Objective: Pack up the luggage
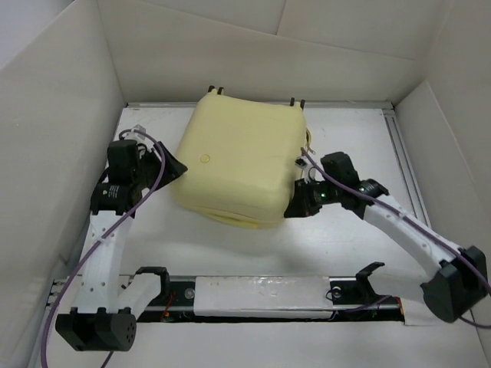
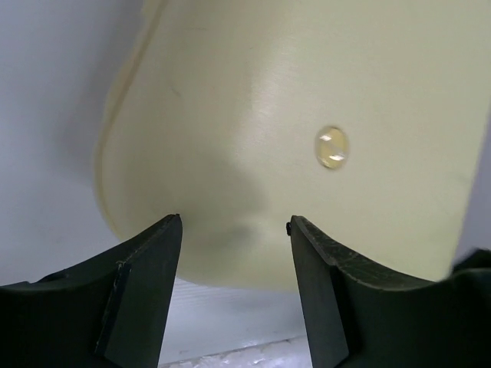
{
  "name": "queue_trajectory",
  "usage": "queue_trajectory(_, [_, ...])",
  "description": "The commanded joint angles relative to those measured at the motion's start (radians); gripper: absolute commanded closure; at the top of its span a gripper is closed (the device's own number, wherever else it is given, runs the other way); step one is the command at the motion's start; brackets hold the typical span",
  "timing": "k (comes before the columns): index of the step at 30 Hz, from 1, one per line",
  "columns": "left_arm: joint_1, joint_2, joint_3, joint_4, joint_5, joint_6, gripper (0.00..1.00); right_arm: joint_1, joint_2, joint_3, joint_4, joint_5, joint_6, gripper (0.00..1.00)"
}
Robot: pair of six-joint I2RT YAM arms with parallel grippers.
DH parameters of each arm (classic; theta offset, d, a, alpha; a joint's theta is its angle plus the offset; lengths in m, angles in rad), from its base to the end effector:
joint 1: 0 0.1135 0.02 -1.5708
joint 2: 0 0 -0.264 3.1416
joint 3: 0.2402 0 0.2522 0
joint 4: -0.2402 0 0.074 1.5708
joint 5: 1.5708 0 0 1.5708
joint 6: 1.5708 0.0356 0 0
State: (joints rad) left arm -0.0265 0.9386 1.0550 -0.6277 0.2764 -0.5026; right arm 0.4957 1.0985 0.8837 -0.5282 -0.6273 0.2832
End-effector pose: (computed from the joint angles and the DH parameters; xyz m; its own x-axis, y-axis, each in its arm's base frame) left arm 0.1944 -0.0149 0.3616 -0.5555 -0.4489 -0.6999 -0.0048 0.8435 -0.5371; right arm 0.1904 0.1267 0.2854 -0.7852 -0.1674 -0.5962 -0.5685 0.5763 0.5870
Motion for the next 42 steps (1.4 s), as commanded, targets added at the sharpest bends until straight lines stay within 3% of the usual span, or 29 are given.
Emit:
queue_trajectory(1, [-0.035,0.009,0.117,0.039,0.127,-0.030,0.46,0.043,0.119,0.078,0.055,0.060,-0.042,0.84])
queue_trajectory(6, [-0.059,0.054,0.200,0.039,0.095,-0.019,0.46,0.052,0.219,0.175,0.198,0.094,-0.006,0.83])
queue_trajectory(13, [-0.059,0.120,0.287,0.201,0.116,-0.083,0.43,0.020,0.389,0.307,0.261,0.075,0.008,0.81])
queue_trajectory(18, [-0.059,0.120,0.209,0.351,0.200,-0.119,0.39,-0.002,0.345,0.316,0.240,0.100,-0.015,0.79])
queue_trajectory(24, [-0.059,0.120,0.145,0.532,0.328,-0.201,0.39,-0.025,0.215,0.203,0.231,0.067,-0.013,0.69])
queue_trajectory(26, [-0.040,0.067,0.073,0.682,0.397,-0.266,0.44,0.000,0.181,0.149,0.241,0.089,0.002,0.69])
queue_trajectory(27, [-0.023,0.043,0.022,0.780,0.458,-0.390,0.50,0.012,0.144,0.133,0.255,0.107,0.017,0.69])
queue_trajectory(28, [-0.007,0.019,-0.110,1.061,0.569,-0.478,0.65,0.041,0.124,0.123,0.255,0.130,0.017,0.70])
queue_trajectory(31, [-0.007,0.002,-0.252,1.422,0.685,-0.635,0.73,0.063,0.058,0.123,0.246,0.219,0.046,0.78])
queue_trajectory(32, [-0.007,0.011,-0.263,1.425,0.704,-0.620,0.73,0.076,0.041,0.123,0.246,0.245,0.065,0.78])
queue_trajectory(33, [-0.019,0.020,-0.263,1.398,0.728,-0.591,0.84,0.089,0.025,0.112,0.255,0.292,0.083,0.80])
queue_trajectory(34, [-0.041,0.020,-0.221,1.152,0.712,-0.410,0.90,0.099,-0.001,0.100,0.278,0.332,0.112,0.84])
queue_trajectory(35, [-0.074,0.002,-0.175,0.941,0.637,-0.409,0.94,0.099,-0.012,0.100,0.278,0.333,0.113,0.85])
queue_trajectory(36, [-0.122,-0.015,-0.121,0.754,0.525,-0.138,0.94,0.116,-0.022,0.100,0.278,0.386,0.125,0.87])
queue_trajectory(37, [-0.264,-0.050,-0.083,0.623,0.398,-0.057,0.94,0.128,-0.034,0.100,0.263,0.424,0.125,0.90])
queue_trajectory(38, [-0.320,-0.072,-0.072,0.549,0.236,-0.022,0.94,0.142,-0.034,0.109,0.254,0.467,0.125,0.92])
queue_trajectory(42, [-0.380,-0.225,-0.186,0.347,0.117,0.000,0.96,0.196,-0.043,0.075,0.273,0.566,0.111,1.00])
